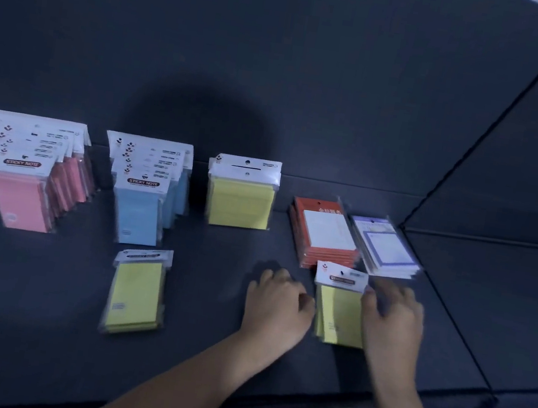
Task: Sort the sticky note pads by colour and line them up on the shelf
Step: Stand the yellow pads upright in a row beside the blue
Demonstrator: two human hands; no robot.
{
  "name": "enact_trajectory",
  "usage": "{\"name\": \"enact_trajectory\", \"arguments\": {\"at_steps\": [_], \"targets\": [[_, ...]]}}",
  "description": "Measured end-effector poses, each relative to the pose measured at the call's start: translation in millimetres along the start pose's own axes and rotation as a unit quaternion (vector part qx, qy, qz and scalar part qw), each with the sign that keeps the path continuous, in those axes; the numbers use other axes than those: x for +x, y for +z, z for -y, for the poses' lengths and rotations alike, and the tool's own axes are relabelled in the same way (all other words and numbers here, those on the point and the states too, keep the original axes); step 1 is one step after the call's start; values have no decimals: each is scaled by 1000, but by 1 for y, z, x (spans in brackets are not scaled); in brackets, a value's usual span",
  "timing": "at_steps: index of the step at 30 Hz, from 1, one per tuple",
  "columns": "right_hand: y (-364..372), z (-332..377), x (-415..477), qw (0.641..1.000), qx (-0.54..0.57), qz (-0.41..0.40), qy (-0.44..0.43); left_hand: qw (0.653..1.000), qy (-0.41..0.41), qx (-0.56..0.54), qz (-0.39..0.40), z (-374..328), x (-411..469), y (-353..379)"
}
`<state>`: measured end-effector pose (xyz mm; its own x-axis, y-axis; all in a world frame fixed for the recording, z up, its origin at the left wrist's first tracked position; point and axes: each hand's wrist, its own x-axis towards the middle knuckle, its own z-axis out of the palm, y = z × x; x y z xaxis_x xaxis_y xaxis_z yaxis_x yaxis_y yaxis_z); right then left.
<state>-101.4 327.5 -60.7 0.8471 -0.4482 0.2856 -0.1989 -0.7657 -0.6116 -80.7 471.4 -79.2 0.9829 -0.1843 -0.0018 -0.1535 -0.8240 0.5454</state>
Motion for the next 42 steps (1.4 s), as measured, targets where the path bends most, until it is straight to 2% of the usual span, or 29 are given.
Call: {"name": "enact_trajectory", "arguments": {"at_steps": [3,6,8,10,13,15,19,23,27,35,39,42], "targets": [[-6,-16,-9,982,-118,109,96,997,-25,37,60,-17,-2,13],[-1,-18,-18,974,-138,156,93,992,-65,-30,99,-30,0,20],[2,-18,-22,978,-114,146,92,983,-107,-110,100,-34,0,22],[2,-20,-25,982,-67,142,109,964,-151,-209,65,-36,-3,23],[1,-21,-30,981,22,142,127,888,-177,-424,27,-35,-9,25],[4,-19,-36,979,108,127,119,872,-160,-463,0,-30,-15,23],[16,-3,-43,962,232,118,81,904,-90,-415,-55,-7,-20,16],[43,23,-38,961,234,145,4,936,-35,-327,-126,19,-12,-3],[74,53,-24,957,224,178,-43,941,-34,-284,-179,43,1,-23],[121,81,1,956,238,153,-76,959,-51,-175,-216,79,34,-33],[136,89,11,962,215,136,-104,951,-73,-158,-255,84,43,-28],[143,88,16,968,185,112,-130,937,-76,-187,-285,84,48,-27]]}}
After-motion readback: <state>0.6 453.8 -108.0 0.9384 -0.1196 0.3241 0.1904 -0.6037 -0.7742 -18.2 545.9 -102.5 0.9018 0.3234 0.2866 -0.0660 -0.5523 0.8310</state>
